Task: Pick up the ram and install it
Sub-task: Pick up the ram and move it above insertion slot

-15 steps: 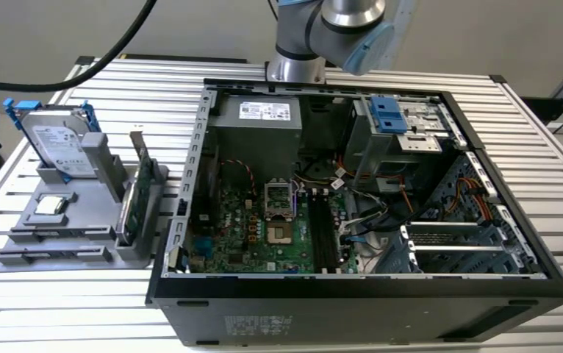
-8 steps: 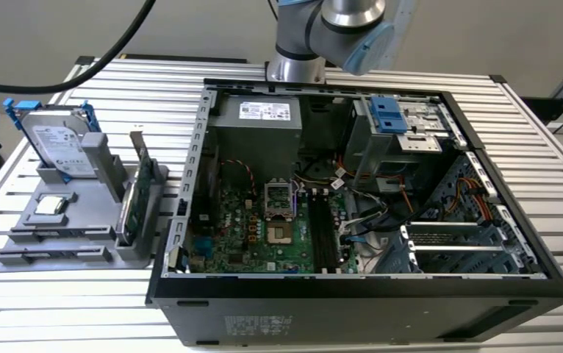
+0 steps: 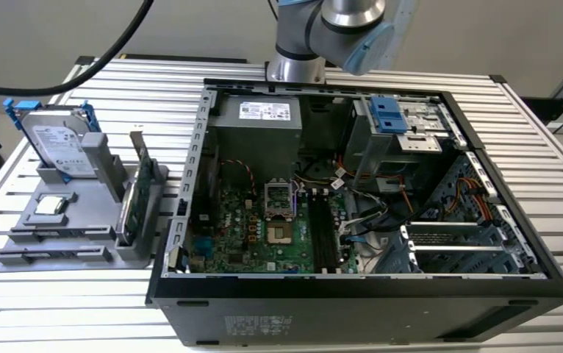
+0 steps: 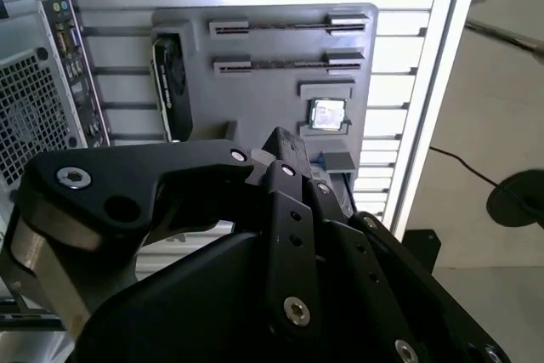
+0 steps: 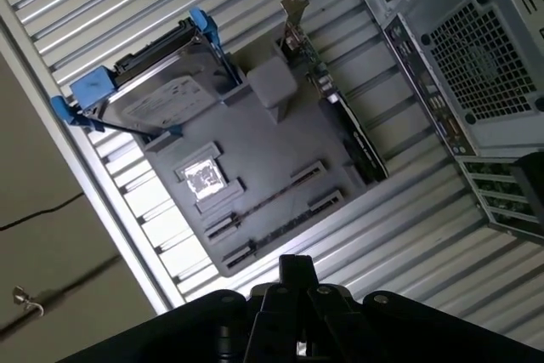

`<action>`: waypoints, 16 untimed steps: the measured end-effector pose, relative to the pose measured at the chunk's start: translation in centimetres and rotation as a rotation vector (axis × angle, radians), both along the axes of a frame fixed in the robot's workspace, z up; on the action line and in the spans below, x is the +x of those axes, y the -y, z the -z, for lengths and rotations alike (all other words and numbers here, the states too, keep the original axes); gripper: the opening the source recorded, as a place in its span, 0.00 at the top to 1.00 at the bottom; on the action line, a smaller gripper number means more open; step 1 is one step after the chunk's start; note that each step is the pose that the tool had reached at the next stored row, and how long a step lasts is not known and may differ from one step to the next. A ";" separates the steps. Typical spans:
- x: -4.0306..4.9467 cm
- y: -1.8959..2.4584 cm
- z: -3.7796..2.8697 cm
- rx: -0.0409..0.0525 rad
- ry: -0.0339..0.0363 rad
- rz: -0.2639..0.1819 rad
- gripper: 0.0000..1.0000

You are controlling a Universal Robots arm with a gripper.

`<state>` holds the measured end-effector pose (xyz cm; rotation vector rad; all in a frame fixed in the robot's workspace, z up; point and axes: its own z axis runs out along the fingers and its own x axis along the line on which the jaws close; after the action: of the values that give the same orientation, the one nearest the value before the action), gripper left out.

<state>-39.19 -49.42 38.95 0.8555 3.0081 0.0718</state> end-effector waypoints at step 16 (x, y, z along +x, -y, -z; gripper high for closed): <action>-0.19 -0.01 0.01 0.0000 0.0001 0.085 1.00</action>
<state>-39.38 -49.42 38.93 0.9826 2.9669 0.0708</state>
